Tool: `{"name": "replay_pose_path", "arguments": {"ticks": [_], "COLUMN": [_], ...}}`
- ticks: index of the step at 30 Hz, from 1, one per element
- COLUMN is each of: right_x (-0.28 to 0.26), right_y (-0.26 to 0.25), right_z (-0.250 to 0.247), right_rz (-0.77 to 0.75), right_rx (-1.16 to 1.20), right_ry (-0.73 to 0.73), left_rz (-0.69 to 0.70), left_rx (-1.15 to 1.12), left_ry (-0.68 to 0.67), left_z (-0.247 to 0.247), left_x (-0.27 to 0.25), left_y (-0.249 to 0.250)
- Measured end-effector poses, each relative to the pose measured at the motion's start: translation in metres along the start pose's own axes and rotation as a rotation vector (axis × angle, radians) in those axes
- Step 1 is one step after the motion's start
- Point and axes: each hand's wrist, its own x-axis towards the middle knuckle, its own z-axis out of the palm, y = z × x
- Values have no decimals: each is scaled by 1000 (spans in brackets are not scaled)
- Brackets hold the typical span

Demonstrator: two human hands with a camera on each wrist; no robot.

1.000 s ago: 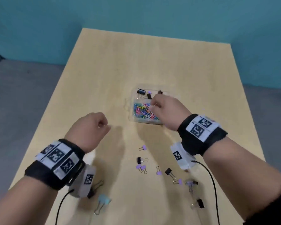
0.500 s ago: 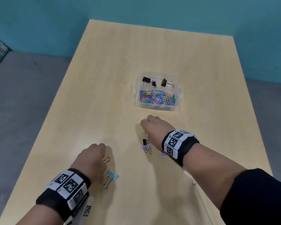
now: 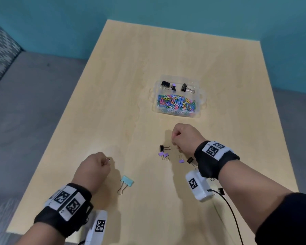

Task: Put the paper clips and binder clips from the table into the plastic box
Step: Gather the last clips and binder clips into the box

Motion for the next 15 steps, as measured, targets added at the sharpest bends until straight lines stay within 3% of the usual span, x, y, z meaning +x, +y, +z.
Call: {"name": "replay_pose_path", "arguments": {"ticks": [3,7,11,15], "right_x": [-4,-7,0,3], "right_y": [-3,-3,-10,-17], "right_z": [-1,6,6,6], "right_rz": [-167,-550,-636,-679], "right_rx": [-351,-901,-1054,-1099], "right_ry": [-116,-201,-299,-384], "left_rz": [-13,190,335,372], "left_rx": [-162,164,579,636], "left_ry": [21,-23,-107,-135], "left_z": [-2,8,34,44], "left_x": [-15,-39,-47,-40], "left_y": [0,11,22,38]}}
